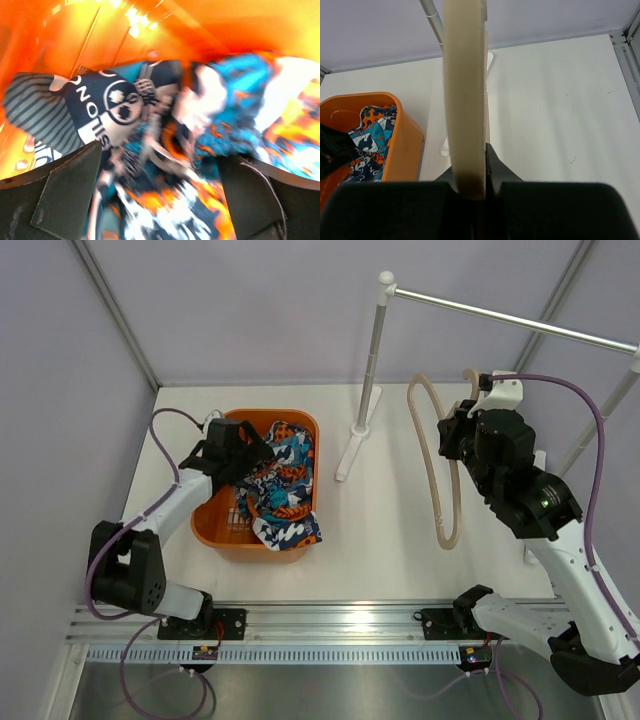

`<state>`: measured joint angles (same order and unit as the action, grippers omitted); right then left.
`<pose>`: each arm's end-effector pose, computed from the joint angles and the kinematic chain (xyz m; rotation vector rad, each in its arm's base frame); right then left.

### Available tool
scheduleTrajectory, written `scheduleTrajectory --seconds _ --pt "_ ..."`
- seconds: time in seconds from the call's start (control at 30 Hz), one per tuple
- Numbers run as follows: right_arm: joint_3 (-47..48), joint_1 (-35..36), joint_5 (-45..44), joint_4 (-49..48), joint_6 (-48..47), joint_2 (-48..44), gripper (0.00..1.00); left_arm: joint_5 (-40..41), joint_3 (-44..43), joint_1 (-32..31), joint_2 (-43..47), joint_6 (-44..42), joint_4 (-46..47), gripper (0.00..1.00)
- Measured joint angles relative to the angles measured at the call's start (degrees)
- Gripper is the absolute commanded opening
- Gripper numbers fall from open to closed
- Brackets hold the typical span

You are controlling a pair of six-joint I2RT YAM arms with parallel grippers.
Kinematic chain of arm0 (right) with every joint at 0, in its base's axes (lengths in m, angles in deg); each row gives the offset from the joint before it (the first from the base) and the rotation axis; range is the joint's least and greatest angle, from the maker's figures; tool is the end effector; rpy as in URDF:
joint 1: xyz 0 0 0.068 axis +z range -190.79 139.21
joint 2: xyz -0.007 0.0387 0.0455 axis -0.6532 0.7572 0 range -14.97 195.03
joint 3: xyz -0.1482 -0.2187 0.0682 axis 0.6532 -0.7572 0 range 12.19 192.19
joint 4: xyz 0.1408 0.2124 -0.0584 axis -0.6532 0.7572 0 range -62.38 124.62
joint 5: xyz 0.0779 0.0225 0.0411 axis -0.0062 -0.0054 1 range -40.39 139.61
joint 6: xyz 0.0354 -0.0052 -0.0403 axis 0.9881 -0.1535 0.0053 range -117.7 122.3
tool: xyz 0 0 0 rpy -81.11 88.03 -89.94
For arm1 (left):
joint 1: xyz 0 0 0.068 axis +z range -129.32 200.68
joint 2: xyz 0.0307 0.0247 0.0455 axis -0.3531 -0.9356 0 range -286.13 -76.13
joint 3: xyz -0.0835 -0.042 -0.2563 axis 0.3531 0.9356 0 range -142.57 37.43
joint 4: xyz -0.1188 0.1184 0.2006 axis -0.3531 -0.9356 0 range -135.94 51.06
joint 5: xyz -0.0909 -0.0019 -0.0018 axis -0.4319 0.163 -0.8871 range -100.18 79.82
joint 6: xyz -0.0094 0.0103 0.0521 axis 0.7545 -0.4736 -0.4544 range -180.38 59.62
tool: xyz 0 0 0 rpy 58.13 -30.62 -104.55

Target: Remove the shorts from the hanger

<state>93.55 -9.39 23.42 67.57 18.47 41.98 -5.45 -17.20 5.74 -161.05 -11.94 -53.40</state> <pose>0.1586 0.0786 0.4623 0.0764 1.8149 0.1674 0.3064 -0.0786 0.2277 -0.7289 2.2787 -0.4397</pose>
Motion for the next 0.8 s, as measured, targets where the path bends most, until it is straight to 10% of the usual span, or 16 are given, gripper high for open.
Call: scheduleTrajectory --seconds 0.43,0.8 --pt "1.97 0.04 8.63 -1.51 -8.46 6.05 0.00 -4.57 -10.82 -0.42 20.72 -12.50 -6.97 0.99" --pt "21.81 -3.41 4.37 -1.60 -10.19 21.97 0.00 -11.04 -9.55 -3.87 35.93 -22.95 -14.03 0.99"
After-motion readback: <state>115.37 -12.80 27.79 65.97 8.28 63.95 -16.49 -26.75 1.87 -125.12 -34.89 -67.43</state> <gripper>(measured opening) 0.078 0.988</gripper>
